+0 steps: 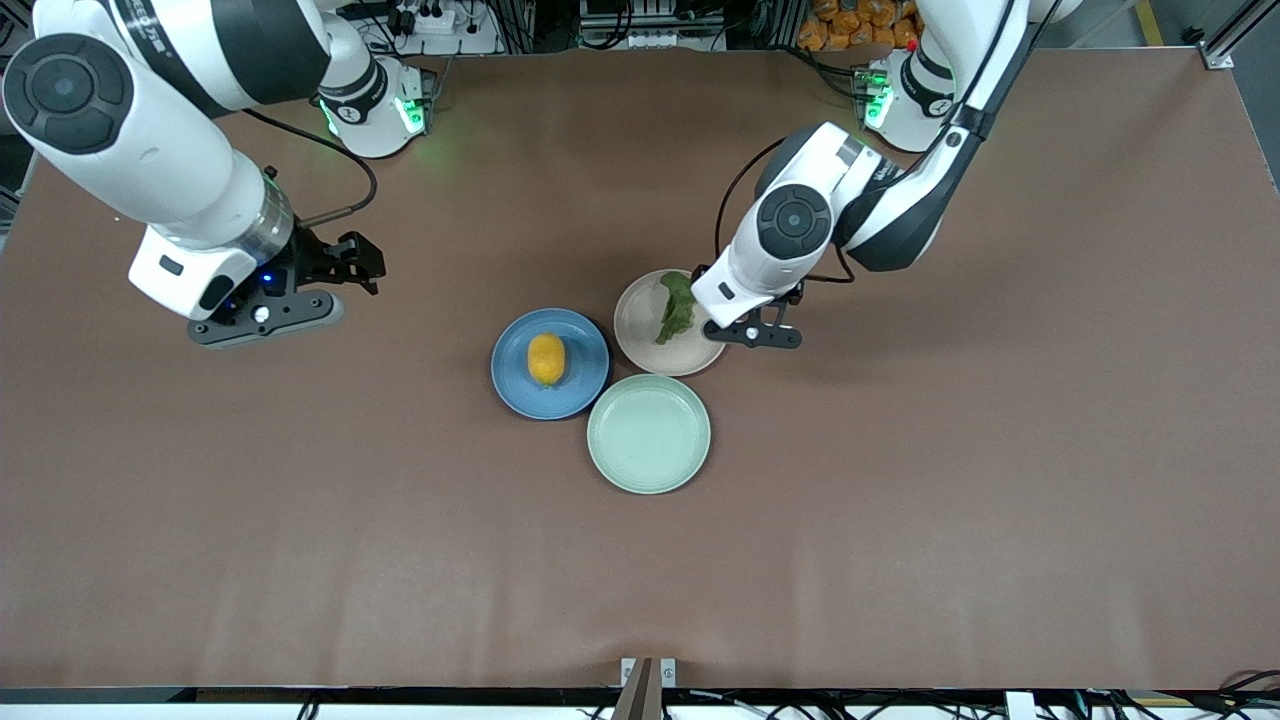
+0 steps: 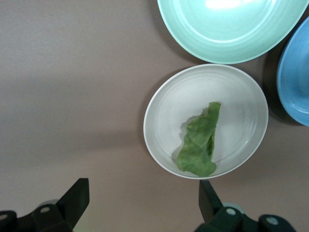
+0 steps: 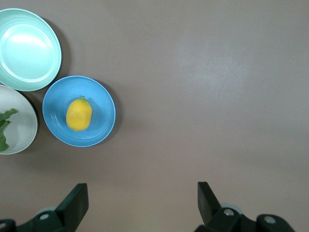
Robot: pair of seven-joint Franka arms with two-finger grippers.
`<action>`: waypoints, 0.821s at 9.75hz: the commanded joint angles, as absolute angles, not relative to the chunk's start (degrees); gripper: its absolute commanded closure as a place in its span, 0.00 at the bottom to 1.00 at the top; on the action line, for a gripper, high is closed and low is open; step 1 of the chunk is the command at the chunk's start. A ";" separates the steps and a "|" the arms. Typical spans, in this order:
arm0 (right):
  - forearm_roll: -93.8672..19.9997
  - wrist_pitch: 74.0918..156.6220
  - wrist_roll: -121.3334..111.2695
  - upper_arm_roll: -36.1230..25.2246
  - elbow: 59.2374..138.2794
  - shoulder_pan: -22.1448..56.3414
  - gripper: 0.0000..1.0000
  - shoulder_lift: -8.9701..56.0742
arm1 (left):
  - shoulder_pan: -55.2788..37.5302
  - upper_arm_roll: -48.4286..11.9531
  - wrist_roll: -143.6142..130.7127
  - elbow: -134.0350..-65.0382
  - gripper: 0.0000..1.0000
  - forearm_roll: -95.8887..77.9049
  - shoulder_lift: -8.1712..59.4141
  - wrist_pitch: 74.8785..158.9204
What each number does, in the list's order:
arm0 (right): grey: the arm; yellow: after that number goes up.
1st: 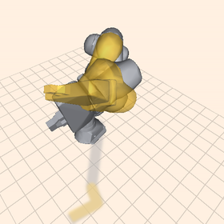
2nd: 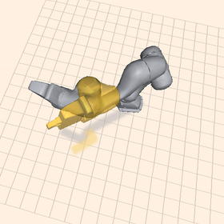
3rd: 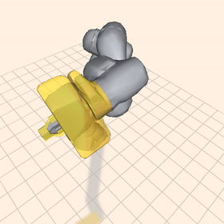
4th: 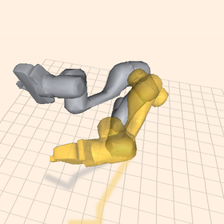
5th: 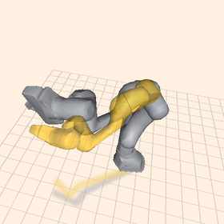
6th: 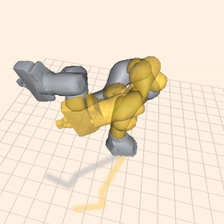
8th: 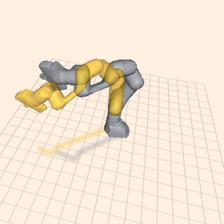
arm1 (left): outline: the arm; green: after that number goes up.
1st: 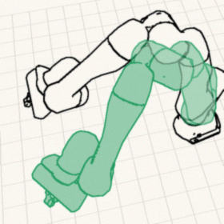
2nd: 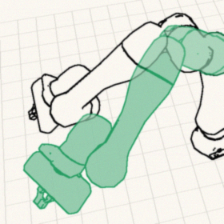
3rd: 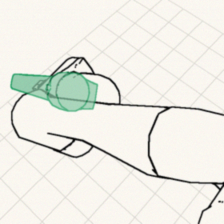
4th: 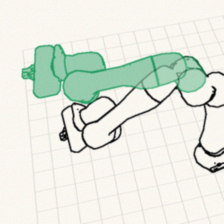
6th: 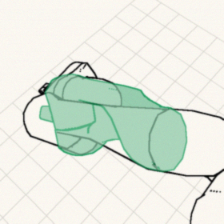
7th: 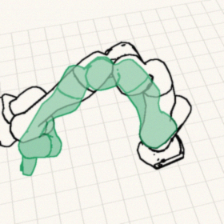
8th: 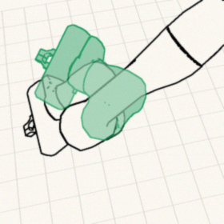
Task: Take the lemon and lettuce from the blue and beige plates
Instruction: 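Lower the left gripper over the lettuce while the right gripper reaches the lemon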
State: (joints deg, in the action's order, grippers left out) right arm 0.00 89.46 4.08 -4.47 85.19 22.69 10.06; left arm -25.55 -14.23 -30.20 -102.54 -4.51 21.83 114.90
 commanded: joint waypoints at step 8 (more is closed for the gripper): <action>-4.48 106.23 12.90 -4.83 93.68 26.71 0.00 18.27 | -29.53 -13.89 -36.83 -101.51 0.00 -1.87 27.15 120.41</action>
